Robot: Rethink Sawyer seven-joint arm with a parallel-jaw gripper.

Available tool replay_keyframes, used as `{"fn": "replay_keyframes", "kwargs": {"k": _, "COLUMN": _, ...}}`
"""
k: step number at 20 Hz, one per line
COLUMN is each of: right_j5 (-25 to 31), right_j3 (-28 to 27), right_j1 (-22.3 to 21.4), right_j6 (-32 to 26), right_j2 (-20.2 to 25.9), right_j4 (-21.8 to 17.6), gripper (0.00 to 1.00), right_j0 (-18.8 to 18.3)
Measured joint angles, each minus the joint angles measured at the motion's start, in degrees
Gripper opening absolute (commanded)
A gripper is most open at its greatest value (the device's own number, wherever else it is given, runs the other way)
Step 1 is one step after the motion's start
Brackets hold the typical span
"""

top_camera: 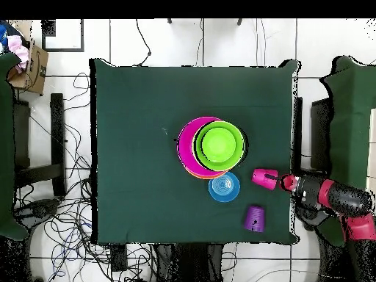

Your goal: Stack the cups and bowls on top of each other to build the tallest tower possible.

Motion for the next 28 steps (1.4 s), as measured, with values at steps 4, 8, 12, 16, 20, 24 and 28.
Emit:
{"fn": "replay_keyframes", "kwargs": {"k": 4, "right_j5": -0.7, "right_j3": 0.0, "right_j1": 0.4, "right_j6": 0.0, "right_j2": 0.0, "right_j4": 0.0, "gripper": 1.00, "right_j0": -0.1}}
{"fn": "replay_keyframes", "kwargs": {"k": 8, "right_j5": -2.1, "right_j3": 0.0, "right_j1": 1.6, "right_j6": 0.0, "right_j2": 0.0, "right_j4": -0.2, "gripper": 1.00, "right_j0": -0.2}}
{"fn": "replay_keyframes", "kwargs": {"k": 12, "right_j5": -3.5, "right_j3": 0.0, "right_j1": 2.6, "right_j6": 0.0, "right_j2": 0.0, "right_j4": -0.3, "gripper": 1.00, "right_j0": -0.2}}
{"fn": "replay_keyframes", "kwargs": {"k": 16, "right_j5": -5.0, "right_j3": 0.1, "right_j1": 3.1, "right_j6": 0.0, "right_j2": 0.0, "right_j4": -0.7, "gripper": 1.00, "right_j0": -0.2}}
{"fn": "replay_keyframes", "kwargs": {"k": 20, "right_j5": -6.4, "right_j3": 0.3, "right_j1": 3.7, "right_j6": 0.0, "right_j2": 0.0, "right_j4": -1.5, "gripper": 0.00, "right_j0": -0.2}}
{"fn": "replay_keyframes", "kwargs": {"k": 24, "right_j5": -7.3, "right_j3": 1.0, "right_j1": 4.0, "right_j6": 0.0, "right_j2": 0.1, "right_j4": -1.7, "gripper": 0.00, "right_j0": -0.5}}
{"fn": "replay_keyframes", "kwargs": {"k": 28, "right_j5": -7.7, "right_j3": 1.5, "right_j1": 4.0, "right_j6": 0.0, "right_j2": 0.1, "right_j4": -1.8, "gripper": 0.00, "right_j0": -0.9}}
